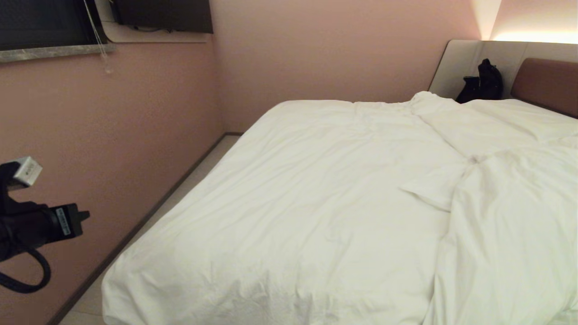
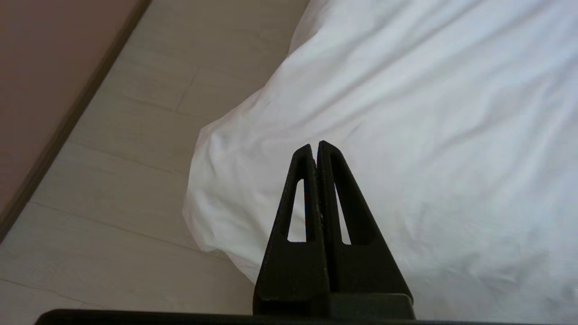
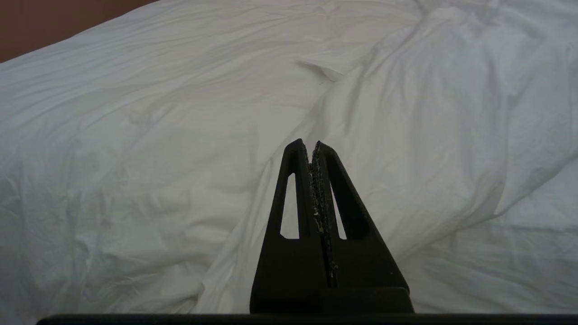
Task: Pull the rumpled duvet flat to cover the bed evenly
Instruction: Hold the folded corner of the quilt
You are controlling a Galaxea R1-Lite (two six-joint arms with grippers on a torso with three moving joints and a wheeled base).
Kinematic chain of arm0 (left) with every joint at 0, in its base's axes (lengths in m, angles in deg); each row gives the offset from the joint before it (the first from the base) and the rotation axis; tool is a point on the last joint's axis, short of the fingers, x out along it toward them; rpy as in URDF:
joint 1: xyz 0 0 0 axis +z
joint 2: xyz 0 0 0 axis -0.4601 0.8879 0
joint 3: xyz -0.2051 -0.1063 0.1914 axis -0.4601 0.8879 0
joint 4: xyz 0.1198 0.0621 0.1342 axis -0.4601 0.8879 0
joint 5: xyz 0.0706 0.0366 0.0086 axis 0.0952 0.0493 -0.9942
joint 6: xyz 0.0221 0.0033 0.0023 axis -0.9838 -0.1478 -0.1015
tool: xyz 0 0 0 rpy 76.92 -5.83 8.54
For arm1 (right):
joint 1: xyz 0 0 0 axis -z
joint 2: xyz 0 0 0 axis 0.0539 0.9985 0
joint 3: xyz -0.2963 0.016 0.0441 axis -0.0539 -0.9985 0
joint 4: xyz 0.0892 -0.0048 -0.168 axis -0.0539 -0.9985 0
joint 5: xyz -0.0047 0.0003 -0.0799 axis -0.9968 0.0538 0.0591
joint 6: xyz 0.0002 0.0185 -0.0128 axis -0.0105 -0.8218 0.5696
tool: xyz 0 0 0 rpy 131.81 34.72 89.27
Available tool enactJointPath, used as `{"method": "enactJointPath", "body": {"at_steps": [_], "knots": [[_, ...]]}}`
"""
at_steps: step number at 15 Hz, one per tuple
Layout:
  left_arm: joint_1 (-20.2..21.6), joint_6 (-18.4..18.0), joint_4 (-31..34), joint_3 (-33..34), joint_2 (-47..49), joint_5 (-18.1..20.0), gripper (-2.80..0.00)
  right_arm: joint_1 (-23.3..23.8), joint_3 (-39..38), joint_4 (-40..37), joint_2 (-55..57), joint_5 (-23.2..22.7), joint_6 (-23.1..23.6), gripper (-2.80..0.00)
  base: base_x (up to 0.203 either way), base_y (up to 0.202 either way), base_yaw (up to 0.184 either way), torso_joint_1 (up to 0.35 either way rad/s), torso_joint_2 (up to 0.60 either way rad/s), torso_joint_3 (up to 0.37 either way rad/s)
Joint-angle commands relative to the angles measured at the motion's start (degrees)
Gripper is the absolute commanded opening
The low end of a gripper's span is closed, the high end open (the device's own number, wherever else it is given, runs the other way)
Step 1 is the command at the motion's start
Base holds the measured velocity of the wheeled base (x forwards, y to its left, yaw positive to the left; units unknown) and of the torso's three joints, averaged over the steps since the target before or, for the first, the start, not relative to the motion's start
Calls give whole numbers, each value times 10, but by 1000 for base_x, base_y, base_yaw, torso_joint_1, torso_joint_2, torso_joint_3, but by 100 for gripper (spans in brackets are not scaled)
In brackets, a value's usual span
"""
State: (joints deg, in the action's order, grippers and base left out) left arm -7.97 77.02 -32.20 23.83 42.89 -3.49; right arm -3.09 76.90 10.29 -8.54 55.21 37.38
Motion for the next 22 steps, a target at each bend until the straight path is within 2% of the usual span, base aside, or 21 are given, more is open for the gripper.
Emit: {"method": "enactJointPath", "body": {"at_steps": [1,10,11,12,14,15,18,22], "knots": [[-1,1,22,3,-84,2,-280,0,0,0,1,0,0,-280,0,0,0,0,0,0],[-5,-2,228,13,-385,-4,-280,0,0,0,1,0,0,-280,0,0,0,0,0,0],[-12,-4,250,12,-401,-12,-280,0,0,0,1,0,0,-280,0,0,0,0,0,0],[-41,-5,262,11,-425,-38,-280,0,0,0,1,0,0,-280,0,0,0,0,0,0],[-95,-11,275,10,-469,-105,-280,0,0,0,1,0,0,-280,0,0,0,0,0,0],[-107,-20,277,11,-491,-117,-280,0,0,0,1,0,0,-280,0,0,0,0,0,0],[-120,-32,276,22,-525,-128,-280,0,0,0,1,0,0,-280,0,0,0,0,0,0],[-157,-37,275,70,-644,-131,-280,0,0,0,1,0,0,-280,0,0,0,0,0,0]]}}
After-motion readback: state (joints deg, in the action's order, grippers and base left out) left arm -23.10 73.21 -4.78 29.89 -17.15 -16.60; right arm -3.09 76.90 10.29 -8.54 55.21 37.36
